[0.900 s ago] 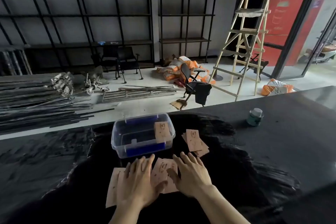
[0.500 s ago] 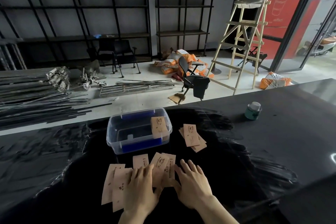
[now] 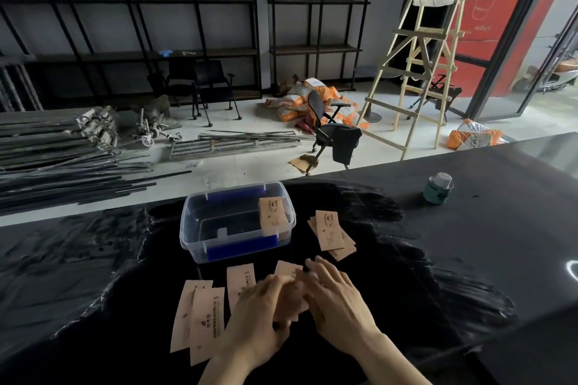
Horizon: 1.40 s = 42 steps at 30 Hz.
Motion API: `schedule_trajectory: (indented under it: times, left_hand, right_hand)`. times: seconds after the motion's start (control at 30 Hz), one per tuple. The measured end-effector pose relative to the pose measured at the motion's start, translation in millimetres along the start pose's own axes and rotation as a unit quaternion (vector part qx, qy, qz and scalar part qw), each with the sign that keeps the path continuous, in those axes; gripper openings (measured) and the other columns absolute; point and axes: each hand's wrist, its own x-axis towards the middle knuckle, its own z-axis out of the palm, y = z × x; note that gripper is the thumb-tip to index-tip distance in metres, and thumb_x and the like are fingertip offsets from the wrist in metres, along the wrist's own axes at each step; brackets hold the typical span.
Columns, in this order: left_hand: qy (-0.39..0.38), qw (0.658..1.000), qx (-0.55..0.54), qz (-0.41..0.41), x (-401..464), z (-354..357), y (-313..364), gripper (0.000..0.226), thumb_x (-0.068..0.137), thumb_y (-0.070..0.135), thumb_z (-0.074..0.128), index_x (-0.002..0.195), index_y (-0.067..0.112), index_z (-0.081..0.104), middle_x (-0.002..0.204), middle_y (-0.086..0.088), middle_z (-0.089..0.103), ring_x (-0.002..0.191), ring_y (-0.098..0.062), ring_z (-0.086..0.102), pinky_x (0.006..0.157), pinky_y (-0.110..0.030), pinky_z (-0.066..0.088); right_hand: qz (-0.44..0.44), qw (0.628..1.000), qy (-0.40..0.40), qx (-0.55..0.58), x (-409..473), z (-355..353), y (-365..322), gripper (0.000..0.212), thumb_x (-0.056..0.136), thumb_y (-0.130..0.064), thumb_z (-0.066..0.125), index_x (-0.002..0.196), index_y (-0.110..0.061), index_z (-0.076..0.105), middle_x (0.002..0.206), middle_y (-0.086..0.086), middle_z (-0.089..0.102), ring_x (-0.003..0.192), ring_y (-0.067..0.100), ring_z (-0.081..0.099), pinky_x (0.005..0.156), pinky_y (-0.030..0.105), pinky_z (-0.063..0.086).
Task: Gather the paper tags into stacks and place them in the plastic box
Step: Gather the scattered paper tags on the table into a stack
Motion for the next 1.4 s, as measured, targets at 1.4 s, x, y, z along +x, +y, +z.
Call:
schedule_trajectory:
  times: [1.4]
  left_hand:
    - [0.001,0.979,-0.184,-0.087,79.6,-20.1,23.7,0.038,0.091,0.008,0.074,0.117,0.035,0.065,0.101,0.014,0.072,0.094,-0.004,0.071,0.090,-0.028,0.061]
  right_hand:
    - [0.070,0.987,0.140,0.039,-23.4,4.0,32.0,0.045,0.098,-0.037,0.040,0.137,-0.015,0.045,0.138,0.006,0.062,0.127,0.022,0.059,0.094,0.036,0.060]
